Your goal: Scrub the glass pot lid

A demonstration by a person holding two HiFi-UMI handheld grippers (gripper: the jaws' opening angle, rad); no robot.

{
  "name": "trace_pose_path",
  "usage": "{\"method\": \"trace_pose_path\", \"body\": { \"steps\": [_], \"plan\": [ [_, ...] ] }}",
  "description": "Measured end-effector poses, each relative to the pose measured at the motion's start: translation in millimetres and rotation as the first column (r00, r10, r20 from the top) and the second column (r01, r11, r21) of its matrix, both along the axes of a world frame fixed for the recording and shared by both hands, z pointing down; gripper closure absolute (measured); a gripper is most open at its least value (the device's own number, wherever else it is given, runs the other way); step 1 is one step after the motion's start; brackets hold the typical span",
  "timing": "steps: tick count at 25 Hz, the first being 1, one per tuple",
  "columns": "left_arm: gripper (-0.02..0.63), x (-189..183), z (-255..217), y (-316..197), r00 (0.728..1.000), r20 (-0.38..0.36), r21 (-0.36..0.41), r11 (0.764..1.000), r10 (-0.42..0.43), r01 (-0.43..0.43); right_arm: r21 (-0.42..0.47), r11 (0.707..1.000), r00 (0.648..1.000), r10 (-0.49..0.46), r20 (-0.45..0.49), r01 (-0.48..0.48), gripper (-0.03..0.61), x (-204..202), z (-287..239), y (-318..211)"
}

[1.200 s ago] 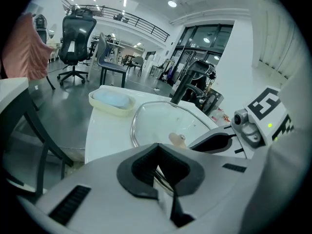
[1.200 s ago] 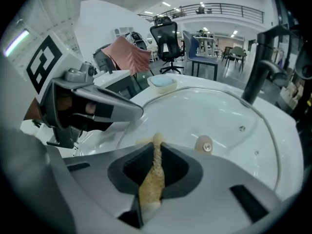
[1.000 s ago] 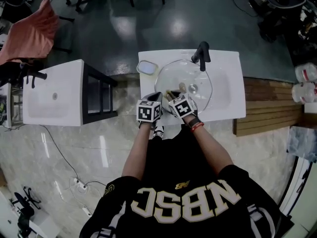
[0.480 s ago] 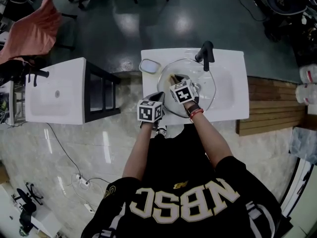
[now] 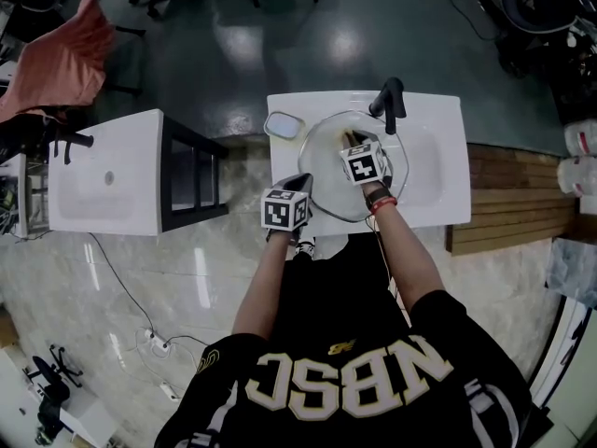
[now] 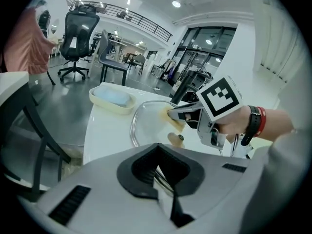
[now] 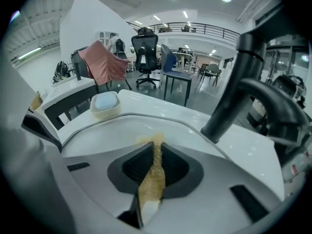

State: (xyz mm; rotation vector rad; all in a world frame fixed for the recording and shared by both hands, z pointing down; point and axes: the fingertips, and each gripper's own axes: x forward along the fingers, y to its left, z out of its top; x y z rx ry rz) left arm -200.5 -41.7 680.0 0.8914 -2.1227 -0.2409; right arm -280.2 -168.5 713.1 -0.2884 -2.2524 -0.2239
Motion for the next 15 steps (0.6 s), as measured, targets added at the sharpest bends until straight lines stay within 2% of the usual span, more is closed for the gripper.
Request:
{"method": "trace_pose_path", "body": {
  "steps": [5,10,13,15],
  "plan": [
    [0.601,0.1,-0.4,-0.4,1.0,-0.004,0.005,1.0,0.004,-0.004,0.097,0.994,0.999,0.052,-0.006,-0.051,0.523,7.6,-5.1,-31.4],
    [0.601,-0.4,0.8,-2.3,1.0,0.0,-0.004,1.0,0.014,-0.014,0.22,0.973,0.996,0.074,-0.048,-0.061,0.523,21.5,-2.9,-58.5],
    [0.601,1.8,2.5,-5.4,0.999,-0.001,-0.027,0.999,0.034,-0.034,0.26,0.961,0.99,0.122,-0.075,-0.099,0.526,36.7,-4.3,-78.3],
    [0.601,2.6,3.5,-9.2,0.998,0.01,-0.049,0.997,0.056,-0.056,0.256,0.959,0.985,0.149,-0.084,-0.123,0.526,47.0,-4.8,-89.8]
  ]
}}
